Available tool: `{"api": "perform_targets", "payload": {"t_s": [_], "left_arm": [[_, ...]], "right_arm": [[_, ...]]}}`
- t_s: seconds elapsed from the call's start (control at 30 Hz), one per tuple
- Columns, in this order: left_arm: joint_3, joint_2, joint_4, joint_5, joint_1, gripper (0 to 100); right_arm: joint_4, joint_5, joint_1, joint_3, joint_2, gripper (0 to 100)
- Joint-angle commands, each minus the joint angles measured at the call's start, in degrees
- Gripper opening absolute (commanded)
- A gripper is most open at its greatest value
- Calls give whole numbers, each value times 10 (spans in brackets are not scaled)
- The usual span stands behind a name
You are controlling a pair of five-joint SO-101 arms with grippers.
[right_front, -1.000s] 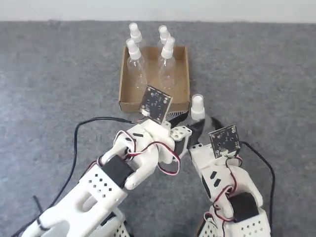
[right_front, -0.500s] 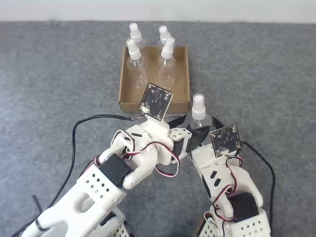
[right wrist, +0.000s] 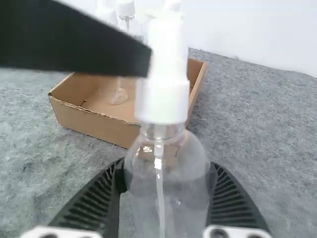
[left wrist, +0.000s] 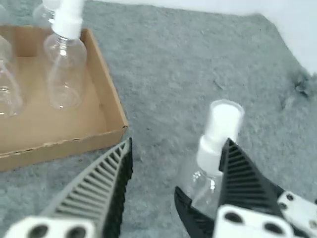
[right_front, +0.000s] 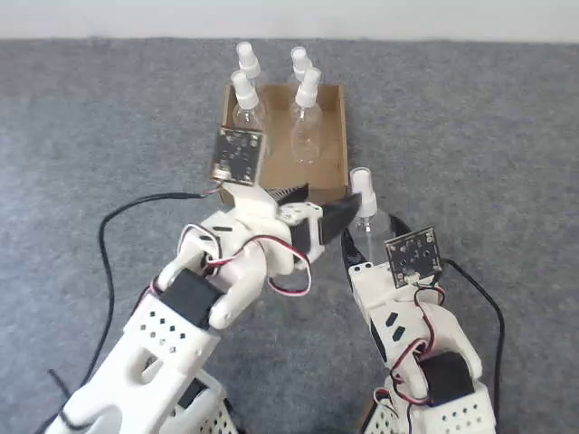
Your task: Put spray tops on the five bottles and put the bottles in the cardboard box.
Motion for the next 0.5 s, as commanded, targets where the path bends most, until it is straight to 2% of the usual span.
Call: {"api": "perform_targets", "payload": {"t_s": [0.0,0.13,0.3,0.47], "left_arm": [[-34,-21,-17,10,3,268],[-34,-21,-17,9,16,268],[-33,-26,-16,8,14,265],[-7,-99,-10,5,18,265]], "right_arm": [[-12,8,-36,-19,-13,122],[-15,45,-44,-12,-13,122],[-15,45,-44,-12,-13,122],[-15,47,-44,-11,-13,122]]}}
